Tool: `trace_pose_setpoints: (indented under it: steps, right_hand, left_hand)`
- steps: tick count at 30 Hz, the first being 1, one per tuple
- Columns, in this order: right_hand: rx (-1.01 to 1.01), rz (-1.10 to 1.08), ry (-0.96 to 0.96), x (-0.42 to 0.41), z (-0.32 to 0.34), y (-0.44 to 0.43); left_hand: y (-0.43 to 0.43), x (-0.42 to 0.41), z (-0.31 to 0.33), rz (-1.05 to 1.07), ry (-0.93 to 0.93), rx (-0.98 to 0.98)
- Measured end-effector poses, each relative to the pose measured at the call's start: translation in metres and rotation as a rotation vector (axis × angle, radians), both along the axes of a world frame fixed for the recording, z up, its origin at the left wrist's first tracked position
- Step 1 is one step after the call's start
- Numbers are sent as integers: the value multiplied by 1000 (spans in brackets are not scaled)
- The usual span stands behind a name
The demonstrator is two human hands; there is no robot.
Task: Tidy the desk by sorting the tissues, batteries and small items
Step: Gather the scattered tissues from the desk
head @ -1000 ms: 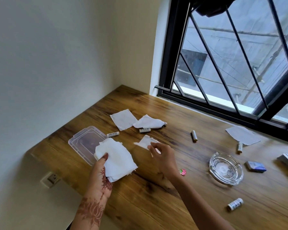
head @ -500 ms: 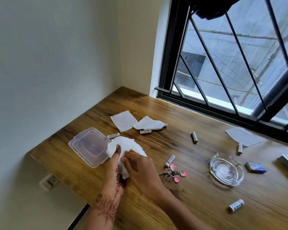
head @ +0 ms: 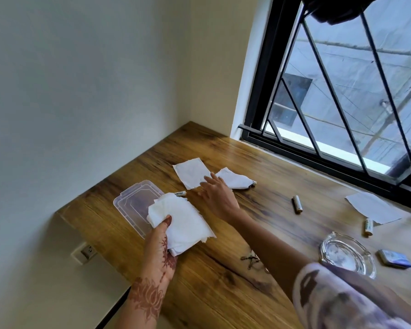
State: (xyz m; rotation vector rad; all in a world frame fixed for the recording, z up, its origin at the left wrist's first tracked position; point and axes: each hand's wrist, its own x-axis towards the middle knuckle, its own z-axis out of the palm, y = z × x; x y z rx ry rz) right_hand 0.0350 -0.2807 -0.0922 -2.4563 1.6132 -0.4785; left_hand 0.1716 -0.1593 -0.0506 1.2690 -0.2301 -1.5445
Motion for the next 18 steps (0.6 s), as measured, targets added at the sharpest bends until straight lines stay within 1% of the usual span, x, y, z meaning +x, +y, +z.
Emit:
trace_pose_setpoints:
  steps: [3,5,8,11,14,15,16,18]
  right_hand:
    - [-30,5,116,6,-9,-19]
    - [-12,10,144,11,-15,-26]
    - [-2,-3,110,16,-22,-29]
    - [-47,-4,63,17,-26,-29]
    - [-91,30,80,14,-26,-25]
    - [-96,40,52,12,-25,-22]
    - [-92,40,-23,12,-23,-19]
    - [-15,-49,-273,14,-14,-10]
  left_hand:
    - [-3,-1,-3,-7,-26,2]
    - [-5,-1,-4,-14,-35,20]
    - [-6,0,-6,-13,-19,27]
    - [-8,2,-8,5,-9,17]
    - [-9,2,-11,11,-31,27]
    - [-9,1,-12,12,-32,26]
    - [-9,2,-13,17,-23,26]
    - [-8,1,-17,22,-12,30]
